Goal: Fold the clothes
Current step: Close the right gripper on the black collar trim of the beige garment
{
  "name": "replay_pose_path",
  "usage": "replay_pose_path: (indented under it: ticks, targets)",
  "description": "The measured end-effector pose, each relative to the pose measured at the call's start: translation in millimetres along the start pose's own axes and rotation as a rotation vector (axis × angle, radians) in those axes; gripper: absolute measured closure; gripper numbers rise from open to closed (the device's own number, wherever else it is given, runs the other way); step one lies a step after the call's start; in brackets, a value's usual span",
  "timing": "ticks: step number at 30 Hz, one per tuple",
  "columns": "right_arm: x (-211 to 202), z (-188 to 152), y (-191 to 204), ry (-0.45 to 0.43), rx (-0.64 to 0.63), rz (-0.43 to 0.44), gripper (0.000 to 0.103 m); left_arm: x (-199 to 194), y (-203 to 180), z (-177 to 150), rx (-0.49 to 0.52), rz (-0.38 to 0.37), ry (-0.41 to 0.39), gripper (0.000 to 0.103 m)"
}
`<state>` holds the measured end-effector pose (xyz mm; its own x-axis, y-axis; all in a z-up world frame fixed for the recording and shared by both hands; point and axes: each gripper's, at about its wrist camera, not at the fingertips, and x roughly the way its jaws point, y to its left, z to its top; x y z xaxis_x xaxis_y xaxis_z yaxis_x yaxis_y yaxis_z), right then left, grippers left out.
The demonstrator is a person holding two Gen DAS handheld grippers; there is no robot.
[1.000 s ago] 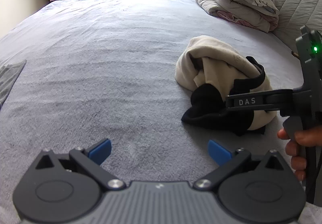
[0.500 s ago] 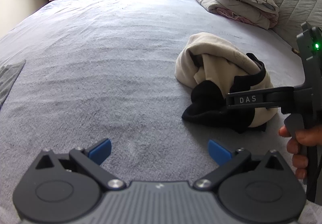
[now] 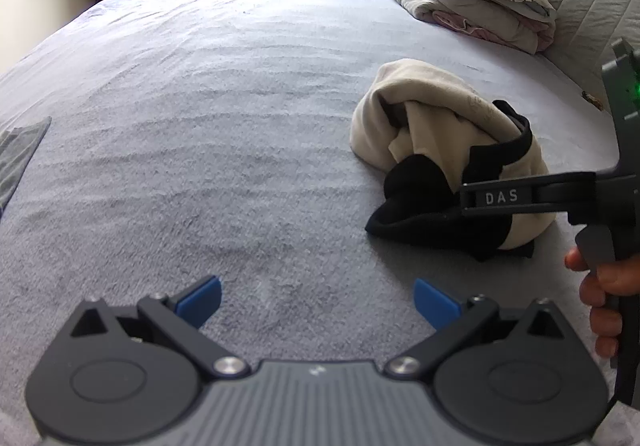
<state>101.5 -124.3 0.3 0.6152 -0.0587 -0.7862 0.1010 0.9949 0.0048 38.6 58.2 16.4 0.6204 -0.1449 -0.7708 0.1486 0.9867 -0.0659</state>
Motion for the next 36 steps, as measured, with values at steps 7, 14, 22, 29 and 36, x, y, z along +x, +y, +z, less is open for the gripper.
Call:
replay_pose_path:
  ticks: [7,14,22,29,36]
  targets:
    - [-0.9,-0.9,1.1,-0.005,-0.005,-0.005,0.020,1.1,0.4,0.0,0.000,0.003,0.003,0.000]
    - [-1.6,-1.7,2.9,-0.011,-0.009,-0.010,0.021,1.4,0.8,-0.1,0.001,0.003,0.003,0.000]
    - [-4.5,-4.7,4.6,-0.033,-0.027,-0.017,0.027,1.2,1.9,-0.4,-0.002,0.022,0.001,0.000]
    - [-6.9,-5.7,1.3,-0.042,-0.025,-0.006,0.032,0.6,1.7,0.0,0.004,0.051,-0.006,0.000]
    - [-9.6,-7.9,2.6,-0.056,-0.051,-0.013,0.043,0.6,1.4,-0.2,0.013,0.061,-0.008,0.000]
